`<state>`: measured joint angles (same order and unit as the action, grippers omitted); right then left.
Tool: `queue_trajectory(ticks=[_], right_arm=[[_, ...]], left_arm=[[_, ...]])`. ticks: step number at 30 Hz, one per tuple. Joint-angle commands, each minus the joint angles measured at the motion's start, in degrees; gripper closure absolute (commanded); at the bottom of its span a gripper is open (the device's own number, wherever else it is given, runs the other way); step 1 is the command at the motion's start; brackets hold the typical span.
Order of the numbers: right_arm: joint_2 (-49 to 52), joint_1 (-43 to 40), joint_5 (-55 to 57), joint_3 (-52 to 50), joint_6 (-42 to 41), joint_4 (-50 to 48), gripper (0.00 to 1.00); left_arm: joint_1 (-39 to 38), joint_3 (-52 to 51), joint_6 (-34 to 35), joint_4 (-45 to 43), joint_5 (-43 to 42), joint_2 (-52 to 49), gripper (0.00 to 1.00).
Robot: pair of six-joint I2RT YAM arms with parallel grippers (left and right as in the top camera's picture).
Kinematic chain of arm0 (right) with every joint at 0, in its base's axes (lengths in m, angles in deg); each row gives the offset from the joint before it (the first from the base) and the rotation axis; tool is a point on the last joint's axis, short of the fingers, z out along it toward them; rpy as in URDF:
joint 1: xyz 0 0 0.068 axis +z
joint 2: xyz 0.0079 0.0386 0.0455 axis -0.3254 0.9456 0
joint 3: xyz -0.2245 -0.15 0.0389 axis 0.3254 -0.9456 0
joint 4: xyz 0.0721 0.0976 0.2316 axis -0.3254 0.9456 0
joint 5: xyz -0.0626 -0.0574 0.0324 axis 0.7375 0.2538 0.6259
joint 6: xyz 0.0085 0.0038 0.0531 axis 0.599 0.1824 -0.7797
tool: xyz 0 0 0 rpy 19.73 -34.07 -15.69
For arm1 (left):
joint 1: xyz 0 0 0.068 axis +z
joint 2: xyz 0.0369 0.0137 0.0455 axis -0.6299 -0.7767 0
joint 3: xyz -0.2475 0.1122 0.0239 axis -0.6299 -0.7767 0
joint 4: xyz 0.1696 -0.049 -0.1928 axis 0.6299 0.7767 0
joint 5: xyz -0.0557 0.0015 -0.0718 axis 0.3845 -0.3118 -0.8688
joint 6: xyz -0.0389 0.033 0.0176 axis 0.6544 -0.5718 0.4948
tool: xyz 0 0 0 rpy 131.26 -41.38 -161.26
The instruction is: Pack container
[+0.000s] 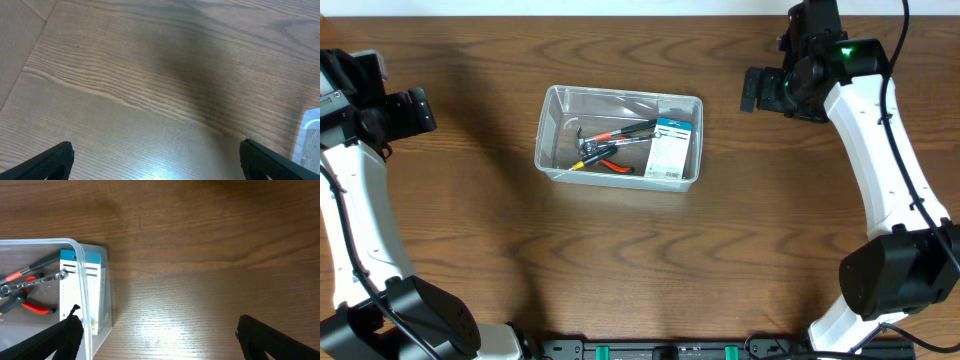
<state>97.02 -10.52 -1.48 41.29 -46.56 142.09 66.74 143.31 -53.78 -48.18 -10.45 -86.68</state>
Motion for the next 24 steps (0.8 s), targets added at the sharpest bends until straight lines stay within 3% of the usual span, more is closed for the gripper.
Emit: queue_trajectory(ticks=[1,6,11,18,24], right_arm=[[-0.5,0.1,0.4,0.2,-0.8,0.2,0.01],[-0.5,0.2,-0.6,0.2,-0.7,1.4,0.01],[-4.0,-0.2,-0.6,0.2,6.1,-0.7,0.01],[-18.8,0.6,-3.9,-2.9,26.1,-14.3,0.01],[-38.0,-3.6,-4.0,-17.8,29.4,-16.0,0.01]], left_arm=[[0.2,0.4,0.3,0.0,0.1,-0.4,0.02],[0.2,0.4,0.3,0.0,0.1,-0.4,0.02],[0.2,0.4,0.3,0.0,0.1,-0.4,0.02],[0.2,0.4,0.3,0.0,0.1,-0.4,0.02],[0.2,0.4,0.3,0.0,0.1,-0.4,0.02]])
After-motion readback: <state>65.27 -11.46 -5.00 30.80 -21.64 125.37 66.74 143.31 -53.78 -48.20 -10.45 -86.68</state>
